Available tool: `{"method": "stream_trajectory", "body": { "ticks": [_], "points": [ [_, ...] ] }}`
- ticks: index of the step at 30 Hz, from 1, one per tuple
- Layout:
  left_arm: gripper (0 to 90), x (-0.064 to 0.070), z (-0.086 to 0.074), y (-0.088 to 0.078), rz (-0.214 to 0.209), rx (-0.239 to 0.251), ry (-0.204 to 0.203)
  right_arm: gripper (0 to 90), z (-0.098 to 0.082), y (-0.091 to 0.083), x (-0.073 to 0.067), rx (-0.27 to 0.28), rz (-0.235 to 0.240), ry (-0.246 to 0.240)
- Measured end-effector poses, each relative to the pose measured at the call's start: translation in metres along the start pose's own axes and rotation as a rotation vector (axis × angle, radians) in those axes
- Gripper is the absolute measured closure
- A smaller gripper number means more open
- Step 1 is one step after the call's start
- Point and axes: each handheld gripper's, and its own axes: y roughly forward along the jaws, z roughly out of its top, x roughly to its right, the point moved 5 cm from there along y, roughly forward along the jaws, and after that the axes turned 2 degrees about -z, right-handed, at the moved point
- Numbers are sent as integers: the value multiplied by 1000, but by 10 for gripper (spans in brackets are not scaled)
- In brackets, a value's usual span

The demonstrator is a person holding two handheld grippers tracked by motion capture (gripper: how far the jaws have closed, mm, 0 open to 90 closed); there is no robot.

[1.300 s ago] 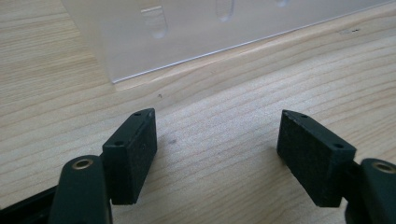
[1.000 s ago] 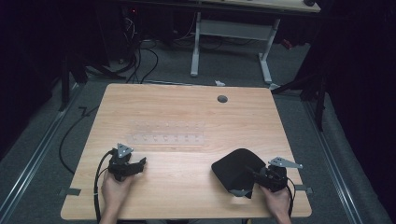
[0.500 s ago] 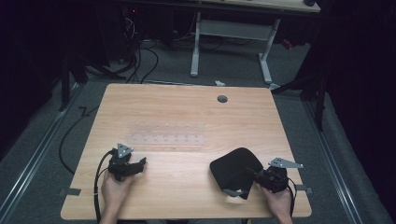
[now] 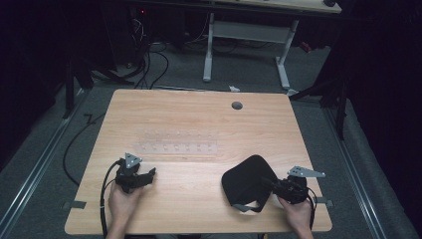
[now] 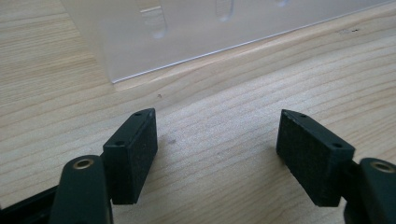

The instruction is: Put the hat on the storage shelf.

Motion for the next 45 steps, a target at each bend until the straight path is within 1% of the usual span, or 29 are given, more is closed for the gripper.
{"method": "stream_trajectory", "body": {
  "ticks": [8,11,16,22,26,30,31,34,37,41,45],
  "points": [
    [296,0,0,0,-2,0,0,830,8,-2,-4,18,4,-3],
    [296,1,0,0,-6,-3,0,831,12,-3,-4,23,6,-12],
    [288,2,-1,-1,-19,-11,5,831,17,-4,-5,37,15,-9],
    [285,2,-1,0,-20,-10,1,831,21,-3,-6,46,22,-6],
    [251,3,-2,0,-24,-17,5,831,24,-2,-8,46,25,-9],
    [232,4,-2,1,-24,-19,8,831,27,0,-10,55,33,-6],
    [231,4,-2,1,-25,-21,7,832,29,0,-11,59,41,9],
    [227,4,-2,1,-30,-22,11,831,31,0,-13,58,43,17],
    [230,4,-3,1,-32,-24,15,831,34,0,-15,60,41,10],
    [241,5,-3,0,-40,-28,18,831,38,0,-18,66,47,8],
    [247,11,-5,-3,-74,-41,37,831,42,2,-21,65,57,21]
  ]
}}
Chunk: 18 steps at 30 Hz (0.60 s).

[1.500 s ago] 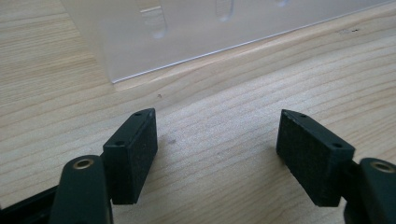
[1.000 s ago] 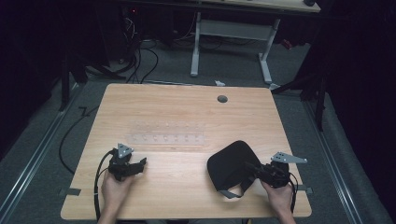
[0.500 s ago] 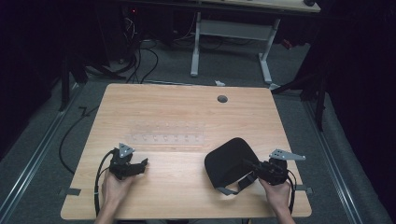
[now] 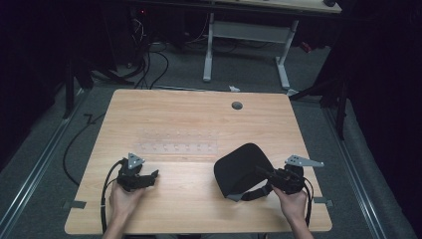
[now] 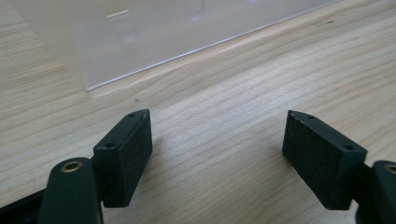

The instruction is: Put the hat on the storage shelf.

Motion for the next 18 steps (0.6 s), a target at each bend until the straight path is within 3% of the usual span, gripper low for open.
{"method": "stream_trajectory", "body": {
  "ticks": [3,9,10,11,17,18],
  "points": [
    [241,6,0,-2,-25,-7,6,831,1,1,-1,1,0,4],
    [246,31,11,-12,-145,-3,-77,831,6,4,-5,3,13,22],
    [250,31,11,-12,-145,-3,-77,831,6,4,-5,3,13,22],
    [249,38,12,-15,-171,-11,-81,831,8,5,-8,4,20,23],
    [239,60,11,-21,-235,-26,-42,830,13,11,-14,-5,31,19],
    [239,72,10,-25,-268,-25,-21,830,14,13,-16,-10,34,16]
  ]
}}
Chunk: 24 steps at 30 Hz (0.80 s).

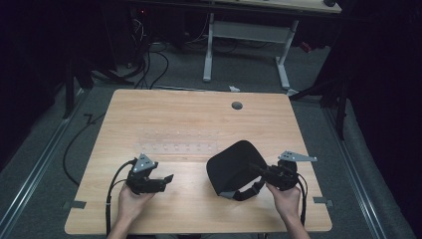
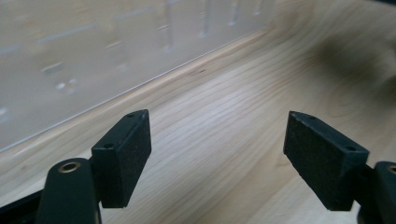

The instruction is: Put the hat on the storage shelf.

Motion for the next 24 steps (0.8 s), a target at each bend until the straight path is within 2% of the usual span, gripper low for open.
{"method": "stream_trajectory", "body": {
  "ticks": [4,5,7,11,15,16,18,20,24],
  "points": [
    [245,26,-5,0,-63,-14,46,830,1,6,-7,-7,14,-2],
    [246,26,-5,0,-63,-14,46,830,1,6,-7,-7,14,-2],
    [248,43,-10,1,-103,-25,83,830,2,10,-12,-11,22,-4],
    [247,60,-14,2,-142,-37,113,830,3,18,-17,-28,35,-16],
    [249,68,-15,3,-160,-36,125,830,4,23,-22,-37,43,-22],
    [249,70,-16,3,-168,-46,142,830,4,24,-23,-40,45,-23],
    [249,74,-17,3,-180,-51,139,830,5,26,-25,-40,50,-20],
    [248,75,-17,3,-184,-50,136,830,5,27,-26,-46,50,-15],
    [249,80,-18,5,-185,-52,157,830,5,31,-28,-59,53,-15]
  ]
}}
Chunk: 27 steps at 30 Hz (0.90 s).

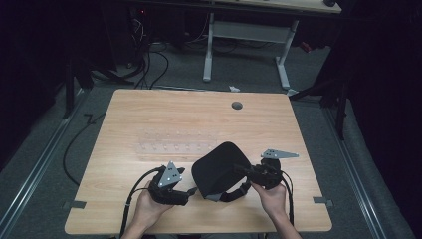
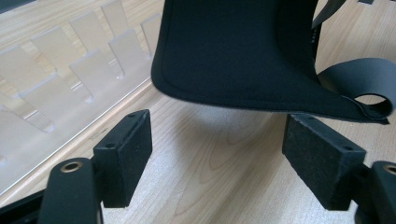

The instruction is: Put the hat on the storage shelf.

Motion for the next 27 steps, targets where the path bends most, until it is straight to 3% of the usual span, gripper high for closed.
{"method": "stream_trajectory", "body": {
  "ticks": [12,23,27],
  "points": [
    [250,5,-9,10,26,-36,66,829,0,9,-7,-49,0,-3],
    [302,4,-10,7,47,-39,96,827,6,9,-18,-41,39,-20],
    [329,6,-7,5,31,-23,86,827,6,10,-19,-45,58,-3]
  ]
}}
